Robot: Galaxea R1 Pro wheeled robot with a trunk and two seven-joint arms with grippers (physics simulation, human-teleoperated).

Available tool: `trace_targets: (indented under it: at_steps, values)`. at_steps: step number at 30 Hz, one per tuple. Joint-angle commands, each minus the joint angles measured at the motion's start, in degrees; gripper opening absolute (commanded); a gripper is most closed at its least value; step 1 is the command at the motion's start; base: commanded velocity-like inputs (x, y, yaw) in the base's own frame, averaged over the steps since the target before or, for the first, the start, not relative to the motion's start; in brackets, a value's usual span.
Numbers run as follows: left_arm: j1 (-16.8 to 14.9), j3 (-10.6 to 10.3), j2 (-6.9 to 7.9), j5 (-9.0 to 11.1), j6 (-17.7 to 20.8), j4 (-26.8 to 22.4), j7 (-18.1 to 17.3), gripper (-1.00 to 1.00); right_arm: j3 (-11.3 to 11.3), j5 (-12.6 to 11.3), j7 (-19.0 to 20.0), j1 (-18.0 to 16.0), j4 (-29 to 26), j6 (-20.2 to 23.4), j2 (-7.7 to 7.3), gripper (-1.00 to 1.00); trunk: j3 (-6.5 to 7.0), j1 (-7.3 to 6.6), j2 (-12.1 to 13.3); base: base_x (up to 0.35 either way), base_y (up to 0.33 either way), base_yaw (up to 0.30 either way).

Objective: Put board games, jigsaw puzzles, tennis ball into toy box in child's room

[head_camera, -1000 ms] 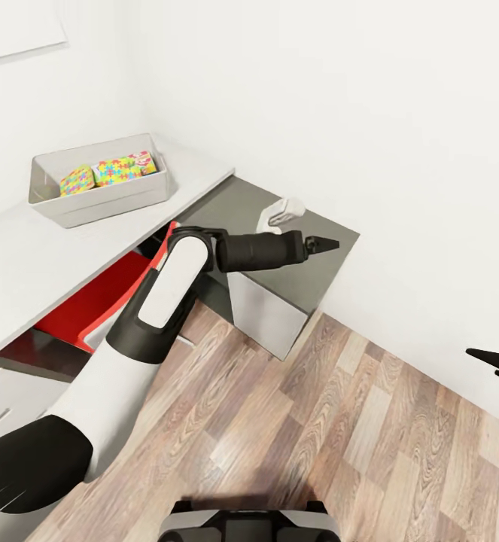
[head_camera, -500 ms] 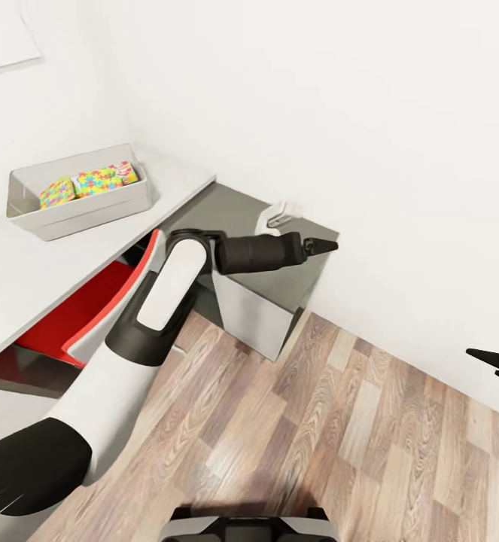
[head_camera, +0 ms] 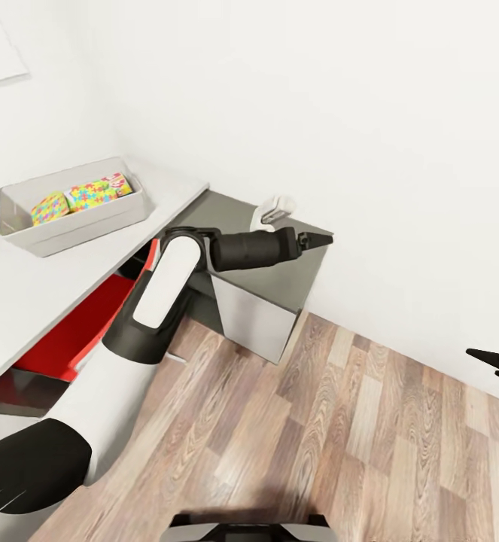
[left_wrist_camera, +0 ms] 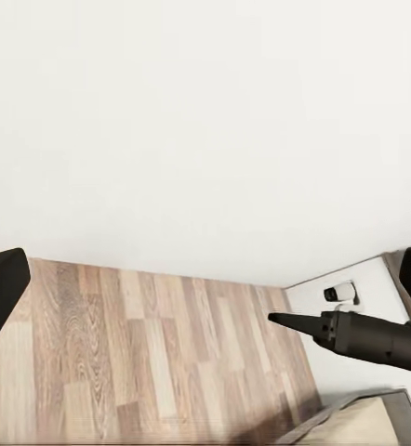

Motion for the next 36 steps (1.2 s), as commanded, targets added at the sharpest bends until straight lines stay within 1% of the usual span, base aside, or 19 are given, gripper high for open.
trace_targets:
  at_steps: [1,10,16,20,22,24,36]
  values:
    - [0.0,0.0,0.0,0.6,0.1,0.0,0.6,1.0,-0.1,0.5,0.5,-0.1,0.0,0.3,-0.01,1.0,0.01,0.03,-0.1,-0.001,0.274,-0.152]
    - [0.0,0.3,0.01,0.6,0.2,-0.2,0.6,1.0,0.0,0.5,0.4,-0.1,0.0,0.3,-0.01,1.0,0.77,0.03,-0.1,0.0,0.264,-0.153]
    - [0.3,0.3,0.01,0.5,0.2,-0.6,0.6,1.0,0.0,0.5,0.4,-0.1,0.0,0.3,0.06,1.0,1.27,0.03,-0.1,0.0,0.112,-0.154]
    - [0.8,0.3,0.01,0.4,0.1,-0.9,0.7,1.0,0.0,0.5,0.4,-0.1,0.0,0.3,0.68,1.0,1.61,0.03,-0.1,-0.062,0.042,-0.154]
    - [0.9,0.3,0.01,0.4,0.1,-0.9,0.7,1.0,0.1,0.5,0.4,-0.1,0.0,0.3,0.91,1.0,1.78,0.03,-0.1,-0.161,0.014,-0.154]
    - [1.0,0.2,0.01,0.3,0.1,-1.0,0.7,1.0,0.6,0.5,0.4,-0.1,0.0,0.3,1.45,1.0,1.95,0.03,-0.1,-0.214,0.009,-0.154]
    - [1.1,-0.1,0.01,0.3,0.1,-1.0,0.8,1.0,1.3,0.6,0.3,-0.1,0.0,0.3,2.0,1.0,2.96,0.03,-0.1,-0.281,0.003,-0.154]
